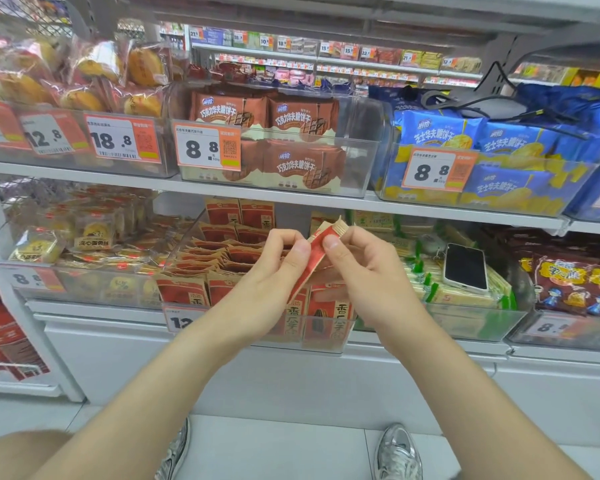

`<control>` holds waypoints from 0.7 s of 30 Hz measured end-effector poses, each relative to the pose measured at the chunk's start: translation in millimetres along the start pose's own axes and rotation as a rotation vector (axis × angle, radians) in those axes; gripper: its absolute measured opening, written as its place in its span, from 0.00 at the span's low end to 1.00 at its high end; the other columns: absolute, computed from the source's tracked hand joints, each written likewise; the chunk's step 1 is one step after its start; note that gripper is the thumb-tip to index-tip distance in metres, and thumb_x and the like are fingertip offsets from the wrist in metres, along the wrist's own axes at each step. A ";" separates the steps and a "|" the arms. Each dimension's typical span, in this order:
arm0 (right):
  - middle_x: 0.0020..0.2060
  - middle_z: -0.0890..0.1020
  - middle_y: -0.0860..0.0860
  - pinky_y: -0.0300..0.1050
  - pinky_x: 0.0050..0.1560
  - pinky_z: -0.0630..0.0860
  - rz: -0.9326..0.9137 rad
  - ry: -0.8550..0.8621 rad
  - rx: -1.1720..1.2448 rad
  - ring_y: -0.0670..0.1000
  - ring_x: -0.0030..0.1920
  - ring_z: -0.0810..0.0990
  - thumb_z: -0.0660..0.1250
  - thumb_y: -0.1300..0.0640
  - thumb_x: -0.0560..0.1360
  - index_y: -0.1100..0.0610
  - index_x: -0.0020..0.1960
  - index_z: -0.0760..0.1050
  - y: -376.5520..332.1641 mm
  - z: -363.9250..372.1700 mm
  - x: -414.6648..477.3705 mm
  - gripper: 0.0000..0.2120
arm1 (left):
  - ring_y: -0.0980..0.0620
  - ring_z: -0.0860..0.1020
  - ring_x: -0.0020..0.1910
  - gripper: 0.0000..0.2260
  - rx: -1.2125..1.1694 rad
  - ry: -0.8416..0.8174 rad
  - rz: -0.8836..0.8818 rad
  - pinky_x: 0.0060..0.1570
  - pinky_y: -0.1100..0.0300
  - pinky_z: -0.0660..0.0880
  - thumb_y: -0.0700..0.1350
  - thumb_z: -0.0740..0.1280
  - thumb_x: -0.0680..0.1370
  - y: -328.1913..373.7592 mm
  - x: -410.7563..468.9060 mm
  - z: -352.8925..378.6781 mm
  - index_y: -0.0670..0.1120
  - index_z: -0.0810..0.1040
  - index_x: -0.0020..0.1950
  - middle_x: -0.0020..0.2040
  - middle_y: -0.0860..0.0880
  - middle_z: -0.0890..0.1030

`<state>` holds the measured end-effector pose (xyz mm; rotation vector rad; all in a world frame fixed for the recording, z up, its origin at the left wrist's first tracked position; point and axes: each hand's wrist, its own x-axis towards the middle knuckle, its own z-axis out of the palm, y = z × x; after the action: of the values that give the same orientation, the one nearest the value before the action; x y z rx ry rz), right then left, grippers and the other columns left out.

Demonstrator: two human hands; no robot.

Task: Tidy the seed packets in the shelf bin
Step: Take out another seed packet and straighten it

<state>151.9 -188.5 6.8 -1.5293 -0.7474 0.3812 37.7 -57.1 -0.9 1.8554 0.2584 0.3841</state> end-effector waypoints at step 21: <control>0.33 0.85 0.49 0.52 0.40 0.83 -0.279 0.396 -0.292 0.48 0.35 0.84 0.75 0.46 0.80 0.53 0.40 0.81 8.1 -16.5 15.1 0.15 | 0.53 0.87 0.56 0.13 0.149 -0.167 0.004 0.60 0.43 0.83 0.55 0.63 0.87 -0.7 4.2 -3.9 0.53 0.82 0.66 0.56 0.54 0.88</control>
<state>175.4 -190.7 3.8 -1.6746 -0.7064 -0.2455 40.1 -51.9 0.1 2.0218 0.1723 0.2155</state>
